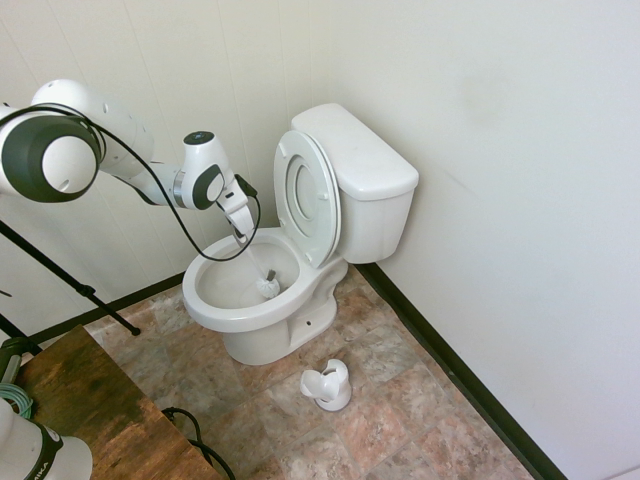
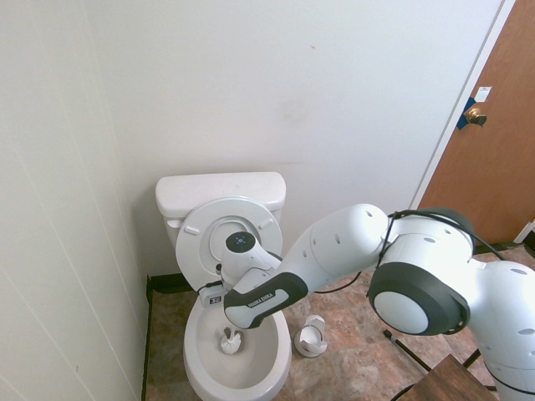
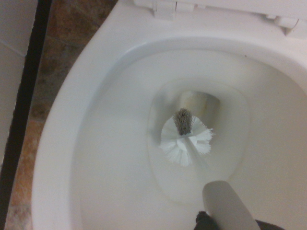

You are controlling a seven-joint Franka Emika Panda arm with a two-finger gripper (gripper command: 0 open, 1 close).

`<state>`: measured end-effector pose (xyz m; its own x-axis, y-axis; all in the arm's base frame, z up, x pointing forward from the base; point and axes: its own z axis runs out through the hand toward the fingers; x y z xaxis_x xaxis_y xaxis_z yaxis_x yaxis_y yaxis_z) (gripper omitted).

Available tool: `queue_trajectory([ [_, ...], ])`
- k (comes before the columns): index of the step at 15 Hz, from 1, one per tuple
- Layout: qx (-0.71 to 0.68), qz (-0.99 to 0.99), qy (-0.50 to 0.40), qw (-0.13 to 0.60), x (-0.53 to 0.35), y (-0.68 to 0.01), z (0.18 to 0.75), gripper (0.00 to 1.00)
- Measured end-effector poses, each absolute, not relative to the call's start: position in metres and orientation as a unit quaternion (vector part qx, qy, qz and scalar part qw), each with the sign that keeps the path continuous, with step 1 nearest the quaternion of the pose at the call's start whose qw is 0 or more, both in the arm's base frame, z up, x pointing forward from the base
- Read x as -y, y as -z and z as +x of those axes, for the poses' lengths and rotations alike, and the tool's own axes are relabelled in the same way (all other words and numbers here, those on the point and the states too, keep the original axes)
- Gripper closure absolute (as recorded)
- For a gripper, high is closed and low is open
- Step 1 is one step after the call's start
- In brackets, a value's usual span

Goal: Clean the toilet

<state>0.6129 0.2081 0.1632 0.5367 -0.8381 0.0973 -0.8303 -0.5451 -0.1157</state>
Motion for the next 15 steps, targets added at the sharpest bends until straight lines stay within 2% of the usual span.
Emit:
queue_trajectory([
  [6,-0.492,-0.869,0.048,0.015,-0.137,-0.180,0.586,1.00],
  [10,-0.538,-0.840,0.060,0.033,-0.066,-0.191,0.614,1.00],
  [15,-0.544,-0.833,0.083,0.054,-0.078,-0.186,0.659,1.00],
])
